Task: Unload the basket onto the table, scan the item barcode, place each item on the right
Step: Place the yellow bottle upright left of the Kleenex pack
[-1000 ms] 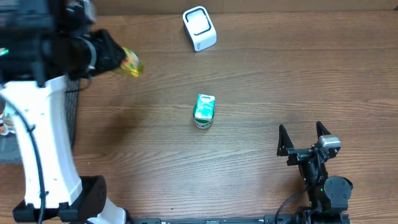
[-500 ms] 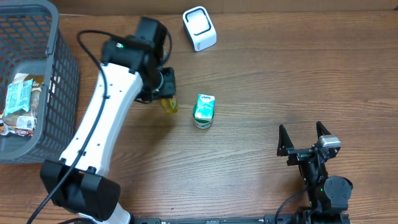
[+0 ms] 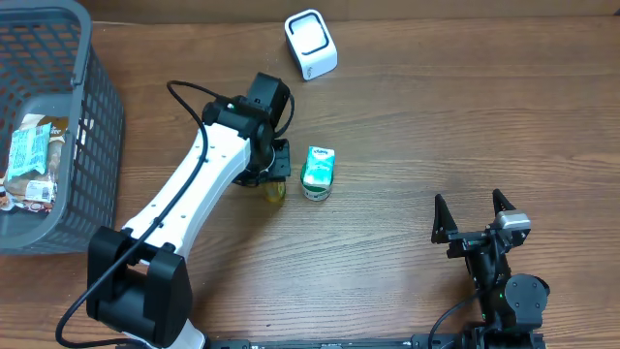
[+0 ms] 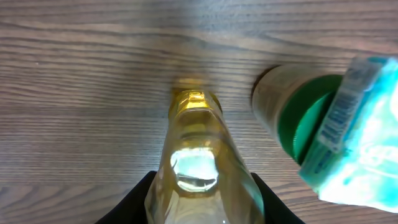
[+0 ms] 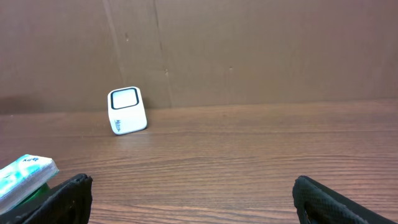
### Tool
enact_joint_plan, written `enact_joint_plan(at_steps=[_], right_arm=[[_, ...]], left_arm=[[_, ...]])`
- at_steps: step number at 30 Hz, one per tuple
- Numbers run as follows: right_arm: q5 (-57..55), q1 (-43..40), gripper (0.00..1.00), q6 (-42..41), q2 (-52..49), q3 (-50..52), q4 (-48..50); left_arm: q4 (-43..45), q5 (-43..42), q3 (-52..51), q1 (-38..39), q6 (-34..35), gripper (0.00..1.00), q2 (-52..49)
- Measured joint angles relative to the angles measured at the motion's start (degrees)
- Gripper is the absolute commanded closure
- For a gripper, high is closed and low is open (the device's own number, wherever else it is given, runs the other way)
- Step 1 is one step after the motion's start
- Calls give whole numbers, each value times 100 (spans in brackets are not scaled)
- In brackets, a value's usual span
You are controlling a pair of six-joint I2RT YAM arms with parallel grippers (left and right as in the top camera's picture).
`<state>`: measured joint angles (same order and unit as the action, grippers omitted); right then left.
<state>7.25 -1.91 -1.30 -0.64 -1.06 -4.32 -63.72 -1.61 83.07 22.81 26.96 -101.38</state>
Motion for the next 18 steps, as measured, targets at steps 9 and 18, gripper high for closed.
enact_joint_plan(at_steps=[9,18], right_arm=[[0,0,0,0,0,0,0],[-2,2,0,2,0,0,0]], left_arm=[[144,20,-234,48,11,45,0],[205,20,-234,48,7,29,2]])
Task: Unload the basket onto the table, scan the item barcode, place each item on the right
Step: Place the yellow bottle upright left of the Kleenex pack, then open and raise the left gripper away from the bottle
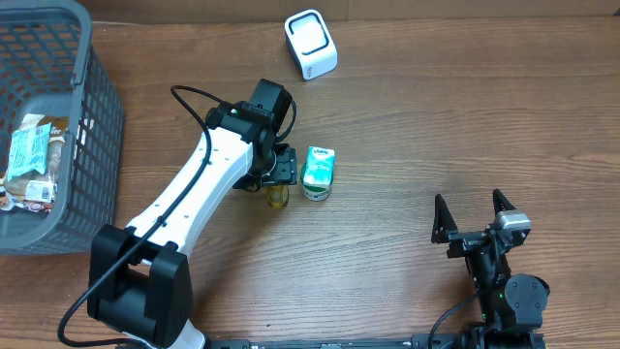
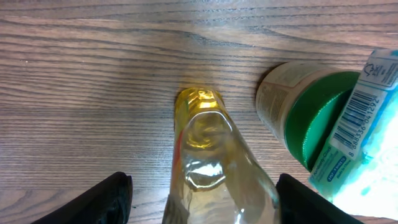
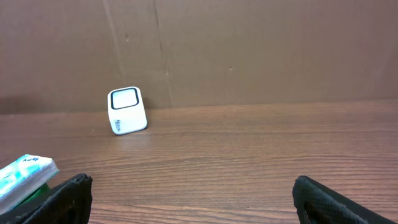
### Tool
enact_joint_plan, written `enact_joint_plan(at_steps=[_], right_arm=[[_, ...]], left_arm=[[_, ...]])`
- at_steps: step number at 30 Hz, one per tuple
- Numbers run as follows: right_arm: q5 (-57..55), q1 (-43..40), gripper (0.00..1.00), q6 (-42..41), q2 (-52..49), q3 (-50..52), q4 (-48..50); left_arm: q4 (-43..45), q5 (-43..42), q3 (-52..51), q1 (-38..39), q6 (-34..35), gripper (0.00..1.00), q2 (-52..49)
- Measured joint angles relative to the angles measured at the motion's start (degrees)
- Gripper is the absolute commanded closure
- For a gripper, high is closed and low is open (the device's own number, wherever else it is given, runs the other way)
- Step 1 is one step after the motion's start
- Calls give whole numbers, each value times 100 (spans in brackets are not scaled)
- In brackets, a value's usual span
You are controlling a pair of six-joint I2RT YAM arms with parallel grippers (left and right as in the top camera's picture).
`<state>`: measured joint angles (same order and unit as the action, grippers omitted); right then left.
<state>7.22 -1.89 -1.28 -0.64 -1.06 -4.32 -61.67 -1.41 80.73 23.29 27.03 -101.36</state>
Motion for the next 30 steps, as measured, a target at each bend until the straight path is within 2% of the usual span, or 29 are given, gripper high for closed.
enact_joint_plan(at_steps=[4,8,11,12,15,30], right_arm=[[0,-2,0,0,0,0,-2],[2,0,0,-4,0,0,0],[2,0,0,2,0,0,-2],[0,0,0,0,0,0,0],[2,0,0,0,0,0,-2],[2,0,0,-2,0,0,0]], left_arm=[[-46,0,48,-26,-44,29,-2],[-350,0,625,-201,-63,31,-2],[-476,7,1309,-376,-68,41,-2],[-485,20,1526,-431,-76,49,-2],[-503,37,1768,-492,-98,96,7],[-973,-142,1786,-492,-262,96,7]])
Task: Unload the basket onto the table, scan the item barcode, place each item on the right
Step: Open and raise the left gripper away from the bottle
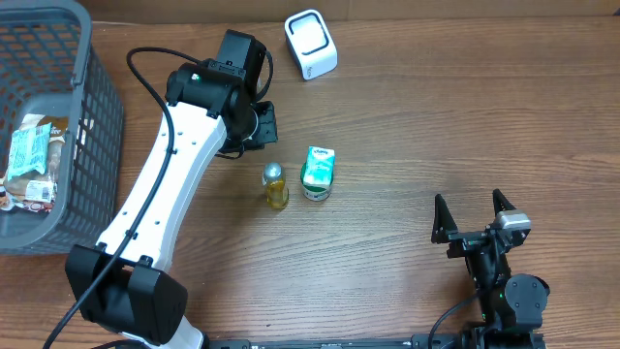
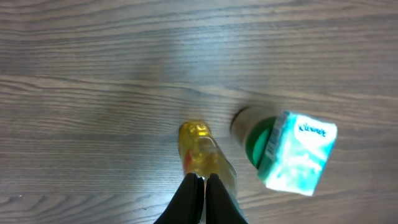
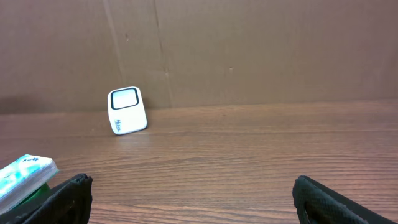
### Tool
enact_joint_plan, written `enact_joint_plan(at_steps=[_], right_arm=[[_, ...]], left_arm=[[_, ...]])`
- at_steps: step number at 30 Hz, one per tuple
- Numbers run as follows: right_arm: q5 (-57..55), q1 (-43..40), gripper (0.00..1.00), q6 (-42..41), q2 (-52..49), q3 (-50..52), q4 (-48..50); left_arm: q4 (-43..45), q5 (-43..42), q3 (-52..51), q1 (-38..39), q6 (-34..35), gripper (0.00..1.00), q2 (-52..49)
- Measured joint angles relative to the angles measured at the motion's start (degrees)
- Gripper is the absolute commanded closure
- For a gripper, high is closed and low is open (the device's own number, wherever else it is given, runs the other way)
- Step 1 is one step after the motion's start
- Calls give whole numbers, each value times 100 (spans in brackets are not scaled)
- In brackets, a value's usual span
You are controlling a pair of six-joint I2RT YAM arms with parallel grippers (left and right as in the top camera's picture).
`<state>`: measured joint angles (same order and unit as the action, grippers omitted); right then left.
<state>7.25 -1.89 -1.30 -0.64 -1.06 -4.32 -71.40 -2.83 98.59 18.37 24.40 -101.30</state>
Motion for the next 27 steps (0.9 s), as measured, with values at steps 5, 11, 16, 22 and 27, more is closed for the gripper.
enact_joint_plan(at_steps=[5,11,16,22,27], right_arm=[[-2,0,0,2,0,0,0],[0,-2,0,4,0,0,-2],[-2,0,0,-2,0,0,0],[0,0,0,2,0,0,0],[0,0,0,0,0,0,0]], left_arm=[[-9,-385,0,-15,-363,96,0],[-24,-927,0,-214,-610,96,0],[-44,-1290,0,-400,-667,96,0],[-46,-2223,0,-678,-691,96,0],[-28,-4057,0,-1115,-992,96,0]])
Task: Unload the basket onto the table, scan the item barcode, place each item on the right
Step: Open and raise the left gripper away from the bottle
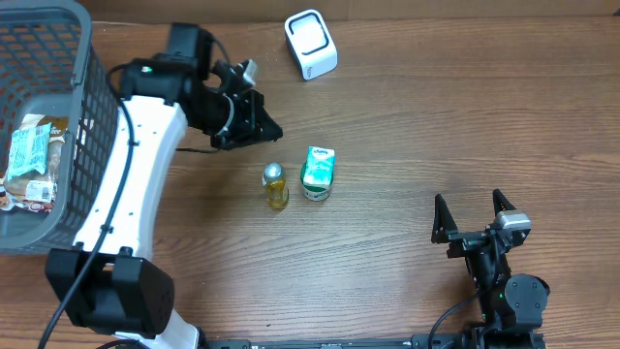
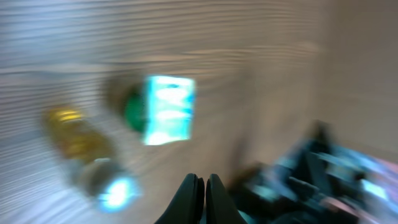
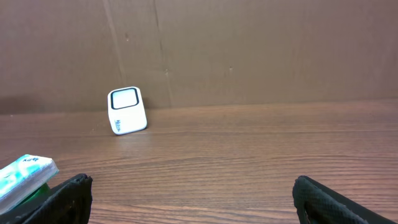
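Note:
A small yellow bottle [image 1: 275, 185] with a silver cap stands on the table. Right beside it a teal tissue pack [image 1: 318, 167] rests on a green-lidded jar. The white barcode scanner [image 1: 310, 44] sits at the back; the right wrist view also shows the scanner [image 3: 127, 111]. My left gripper [image 1: 269, 130] is shut and empty, up and to the left of the bottle. The left wrist view is blurred but shows the bottle [image 2: 78, 140] and tissue pack [image 2: 169, 109] below the closed fingers [image 2: 194, 194]. My right gripper [image 1: 472, 213] stands open near the front right.
A grey plastic basket [image 1: 97, 116] holding several packaged items stands at the left edge. A brown wall backs the table behind the scanner. Bare wood table [image 3: 261, 162] stretches between the two arms.
The left arm has swung back to the left and its wrist has tilted, so the shut gripper now points toward the right. The bottle, tissue pack and right arm have not moved.
My left gripper was shut on the yellow bottle beside the tissue pack. Then its fingers stood open around the bottle. After that it was raised behind the bottle and shut, with the bottle left standing. Now it is farther back and left.

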### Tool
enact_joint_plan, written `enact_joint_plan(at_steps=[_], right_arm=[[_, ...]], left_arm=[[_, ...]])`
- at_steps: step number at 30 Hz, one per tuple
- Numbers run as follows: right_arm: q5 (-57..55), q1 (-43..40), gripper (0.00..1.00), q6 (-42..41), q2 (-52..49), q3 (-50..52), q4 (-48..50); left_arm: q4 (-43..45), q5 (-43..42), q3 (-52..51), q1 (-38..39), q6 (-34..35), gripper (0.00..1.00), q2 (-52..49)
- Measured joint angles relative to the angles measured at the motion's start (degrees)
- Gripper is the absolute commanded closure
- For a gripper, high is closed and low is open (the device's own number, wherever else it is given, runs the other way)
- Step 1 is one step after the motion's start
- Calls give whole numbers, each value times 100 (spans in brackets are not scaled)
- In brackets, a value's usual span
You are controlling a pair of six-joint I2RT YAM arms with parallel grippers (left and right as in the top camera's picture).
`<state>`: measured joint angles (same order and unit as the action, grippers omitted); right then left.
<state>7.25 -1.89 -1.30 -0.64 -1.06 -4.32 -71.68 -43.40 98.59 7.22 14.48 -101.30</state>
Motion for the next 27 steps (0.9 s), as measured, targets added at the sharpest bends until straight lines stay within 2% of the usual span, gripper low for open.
enact_joint_plan(at_steps=[7,10,16,18,19,27], right_arm=[[0,0,0,2,0,0,0],[0,-2,0,0,0,0,2],[-2,0,0,2,0,0,-2],[0,0,0,2,0,0,-2],[0,0,0,2,0,0,-2],[-2,0,0,2,0,0,0]], left_arm=[[11,-3040,-2,-466,-96,92,0],[15,-3790,0,-470,232,88,0],[22,-4369,-2,-470,1200,86,0],[35,-4452,0,-472,1484,91,0],[33,-4474,0,-472,1569,96,0],[35,-4562,0,-472,1939,96,0]])
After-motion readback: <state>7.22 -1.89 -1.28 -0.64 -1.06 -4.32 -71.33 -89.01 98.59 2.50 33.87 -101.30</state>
